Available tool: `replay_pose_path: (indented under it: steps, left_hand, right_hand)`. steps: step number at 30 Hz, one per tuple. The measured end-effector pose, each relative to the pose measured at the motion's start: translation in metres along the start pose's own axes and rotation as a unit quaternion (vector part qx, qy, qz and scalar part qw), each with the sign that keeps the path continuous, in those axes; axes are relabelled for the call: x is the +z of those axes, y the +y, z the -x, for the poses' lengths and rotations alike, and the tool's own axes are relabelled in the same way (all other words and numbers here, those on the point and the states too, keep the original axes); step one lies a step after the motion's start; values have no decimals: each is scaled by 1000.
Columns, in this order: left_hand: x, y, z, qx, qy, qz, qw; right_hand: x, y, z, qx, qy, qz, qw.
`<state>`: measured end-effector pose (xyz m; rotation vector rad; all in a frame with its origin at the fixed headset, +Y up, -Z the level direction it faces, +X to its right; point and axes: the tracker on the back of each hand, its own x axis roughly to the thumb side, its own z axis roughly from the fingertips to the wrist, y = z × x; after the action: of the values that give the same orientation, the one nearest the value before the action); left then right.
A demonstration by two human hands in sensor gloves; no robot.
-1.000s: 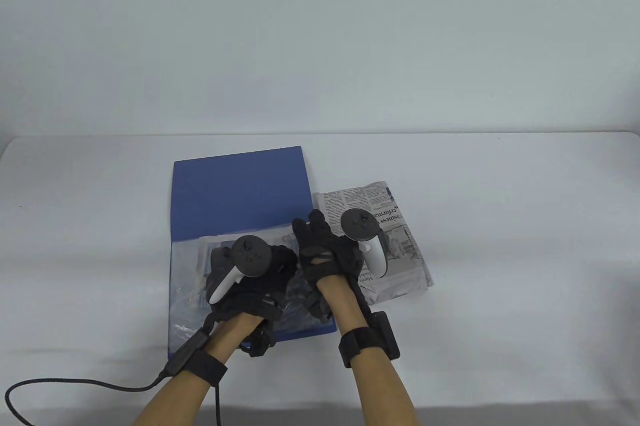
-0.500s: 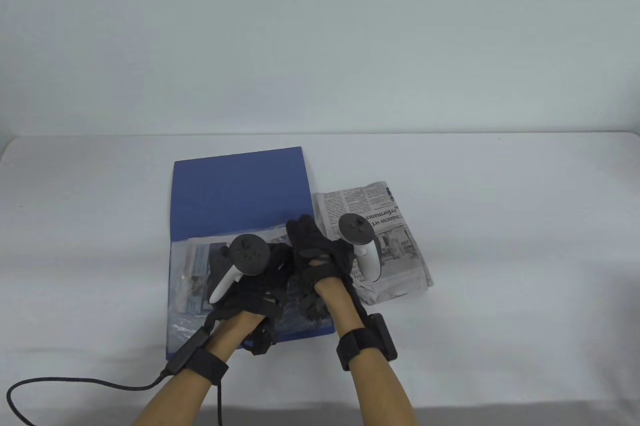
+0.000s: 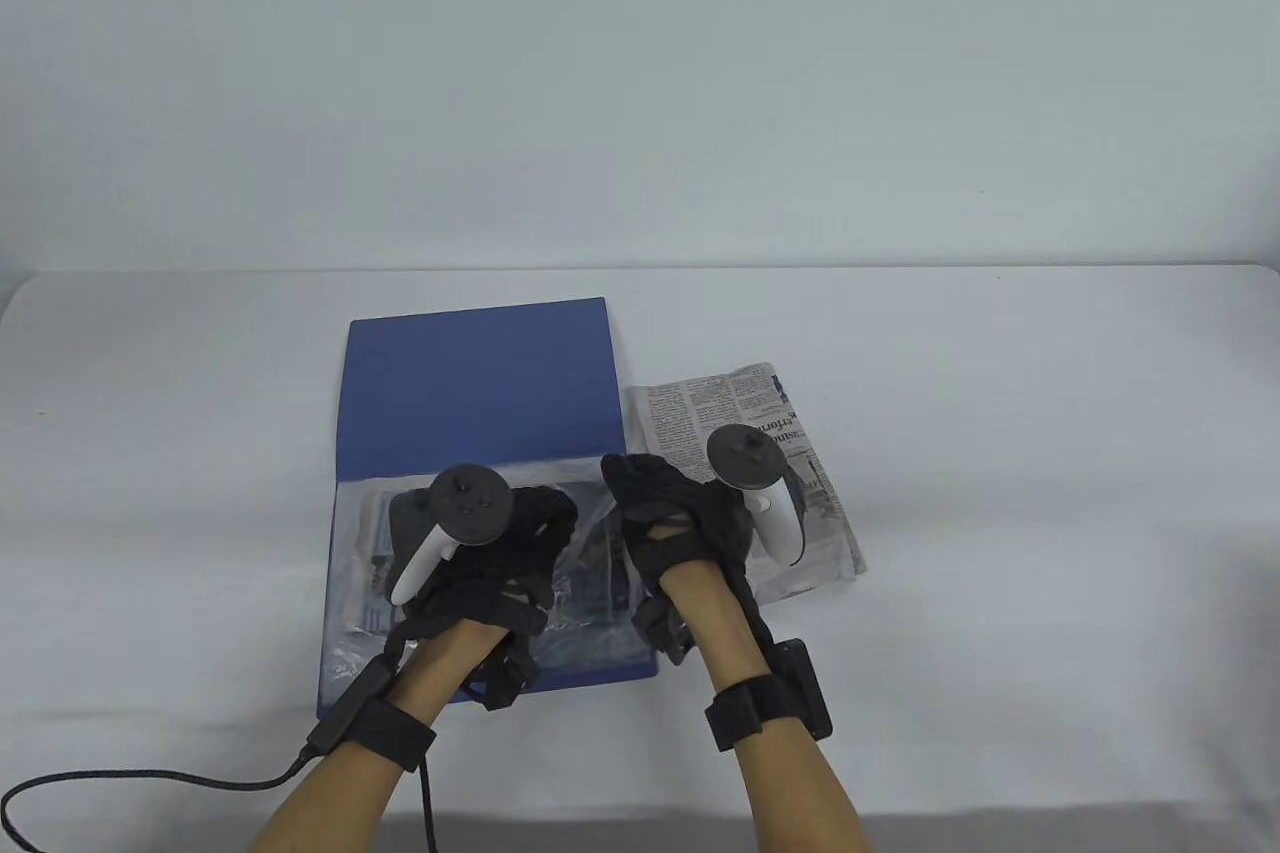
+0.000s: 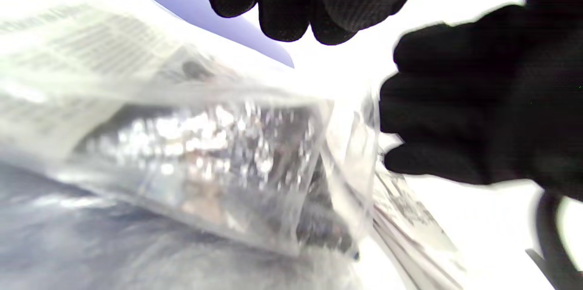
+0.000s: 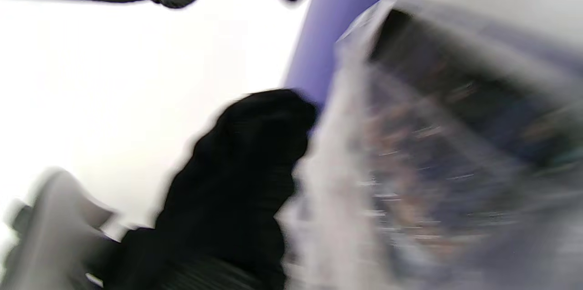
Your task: Insert newspapers into folder
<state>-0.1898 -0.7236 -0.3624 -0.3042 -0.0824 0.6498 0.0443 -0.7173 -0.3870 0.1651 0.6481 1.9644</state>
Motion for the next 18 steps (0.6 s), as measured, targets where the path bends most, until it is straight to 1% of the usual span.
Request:
replay_pose_path:
  steps: [1, 2, 3, 4, 6, 8, 9, 10, 12, 14, 16, 17, 18]
  left_hand:
    - [0, 3, 3, 14, 4, 0, 1000]
    - [0, 5, 7, 28, 9, 1, 1000]
    - [0, 7, 9, 43, 12, 0, 999]
    - [0, 8, 12, 57, 15, -2, 998]
    - [0, 10, 15, 68, 16, 0, 998]
    - [2, 11, 18, 63, 18, -1, 998]
    - [2, 12, 18, 61, 19, -2, 998]
    - [3, 13, 19, 62, 18, -3, 998]
    - [4, 15, 18, 73, 12, -6, 997]
    - [5, 19, 17, 84, 3, -12, 996]
    - [8, 23, 15, 97, -9, -20, 995]
    - [9, 25, 14, 102, -17, -25, 994]
    - [13, 30, 10, 108, -31, -36, 993]
  right_hand:
    - [5, 1, -2, 62, 41, -24, 997]
    - [7, 6, -3, 130, 83, -61, 986]
    - [6, 12, -3, 170, 109, -89, 975]
    - [5, 21, -2, 201, 136, -101, 965]
    - [-3, 36, -2, 236, 138, -108, 956]
    - [-12, 54, -2, 295, 148, -112, 937]
    - [-14, 58, -3, 309, 144, -110, 934]
    - [-16, 61, -3, 314, 139, -104, 934]
    - [-17, 62, -4, 299, 134, -90, 940]
    - [-13, 54, -8, 235, 105, -48, 965]
    - [-9, 42, -12, 168, 86, -25, 982]
    - [-8, 39, -13, 152, 80, -18, 985]
    - [-7, 30, -16, 115, 69, 3, 991]
